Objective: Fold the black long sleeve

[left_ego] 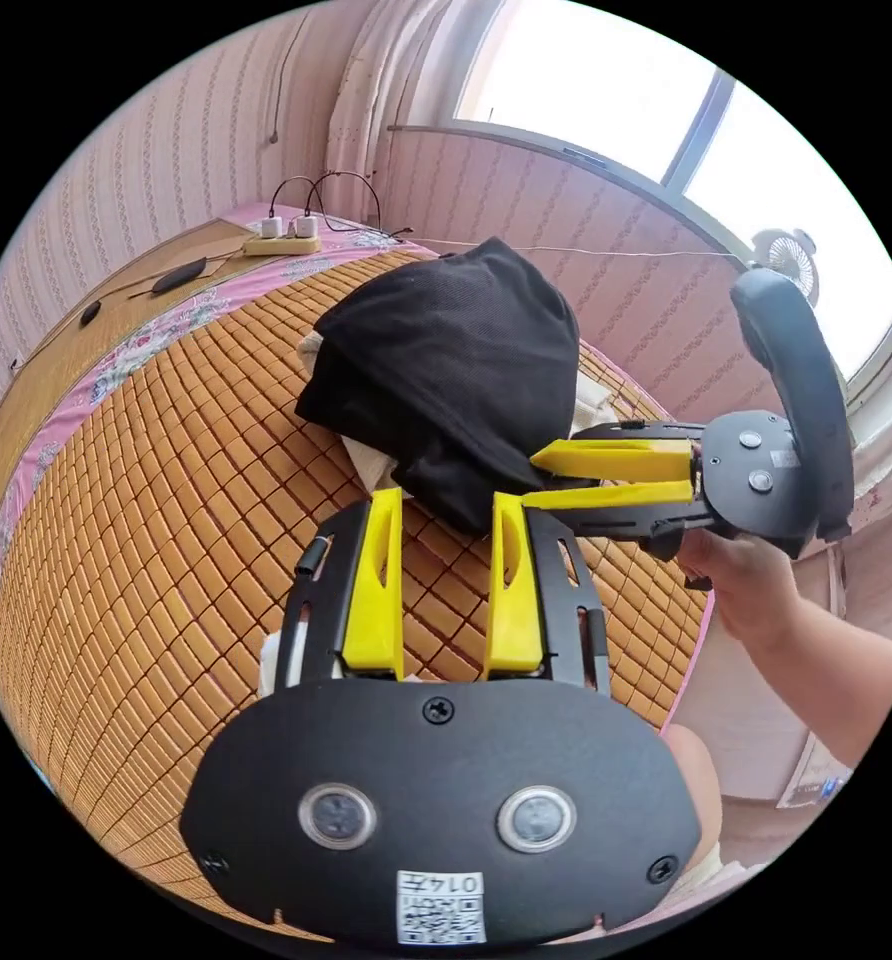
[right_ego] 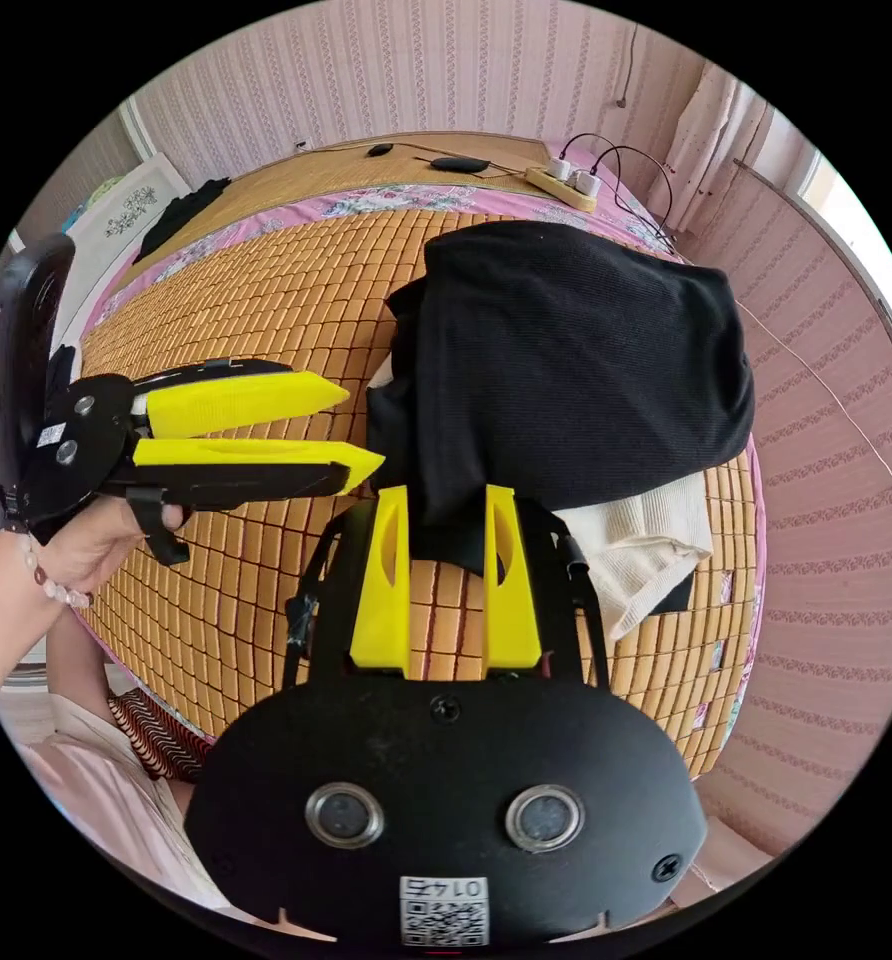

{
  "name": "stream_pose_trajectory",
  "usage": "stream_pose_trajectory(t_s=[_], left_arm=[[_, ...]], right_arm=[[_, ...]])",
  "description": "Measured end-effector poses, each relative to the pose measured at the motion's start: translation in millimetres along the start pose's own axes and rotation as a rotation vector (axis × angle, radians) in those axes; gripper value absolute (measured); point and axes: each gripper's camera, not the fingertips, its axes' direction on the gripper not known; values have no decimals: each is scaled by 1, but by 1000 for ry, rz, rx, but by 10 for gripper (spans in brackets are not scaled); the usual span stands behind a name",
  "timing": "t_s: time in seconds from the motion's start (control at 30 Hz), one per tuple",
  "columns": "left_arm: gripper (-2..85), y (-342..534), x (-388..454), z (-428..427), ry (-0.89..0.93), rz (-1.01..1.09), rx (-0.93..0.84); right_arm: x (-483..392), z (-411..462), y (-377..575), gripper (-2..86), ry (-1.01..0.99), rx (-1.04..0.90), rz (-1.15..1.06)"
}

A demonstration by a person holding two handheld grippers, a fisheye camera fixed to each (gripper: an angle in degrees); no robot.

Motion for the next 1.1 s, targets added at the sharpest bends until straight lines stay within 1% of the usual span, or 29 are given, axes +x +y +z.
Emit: stream_pose_trajectory(t_s=[0.03,0.07,0.1,0.2,0.3,0.4,0.47,0.5,0.57,0.6,0.63,0.7,0.77,0.83,0.9,0.93,0.97,1.0,1.03,1.1], left_arm=[[79,-9,2,12,-11,-33,-48],[25,-16,7,20,-16,-29,-89],[19,-19,10,21,-18,-15,-94],[-1,-23,21,8,-50,21,-30],[-6,-13,14,-36,1,10,102],[-8,7,-4,-103,29,-13,233],[-8,35,-27,-169,34,-32,349],[-9,42,-34,-186,22,-43,369],[-9,71,-60,-254,-39,-76,444],[-9,77,-65,-270,-65,-75,456],[-10,85,-73,-301,-127,-69,465],[-10,93,-80,-344,-222,-46,438],[-10,105,-84,-394,-392,8,422],[-10,115,-90,-430,-493,12,450],[-10,127,-102,-461,-535,-7,501],[-10,137,-111,-478,-565,-36,543],[-9,147,-123,-489,-578,-79,573],[-9,152,-130,-492,-577,-101,580],[-9,164,-147,-492,-554,-156,569],[-7,188,-177,-478,-508,-262,479]], right_arm=[[7,0,6,68,0,25,19],[14,-4,13,31,-26,52,26],[16,-8,17,28,-35,63,25],[22,-41,41,13,-23,165,7],[23,-82,62,7,-8,263,-11],[11,-129,78,5,-127,371,-86],[-11,-164,85,4,-278,437,-163],[-18,-171,86,4,-314,455,-180],[-47,-197,89,4,-464,539,-251],[-53,-203,89,4,-488,564,-264],[-67,-212,88,3,-507,606,-294],[-86,-221,88,3,-509,638,-310],[-101,-227,99,3,-630,680,-326],[-114,-227,116,5,-694,696,-331],[-135,-223,138,7,-653,687,-355],[-152,-215,154,9,-595,660,-371],[-168,-204,168,12,-549,615,-372],[-175,-197,175,14,-536,590,-366],[-188,-179,188,18,-526,527,-350],[-206,-143,202,27,-513,376,-341]])
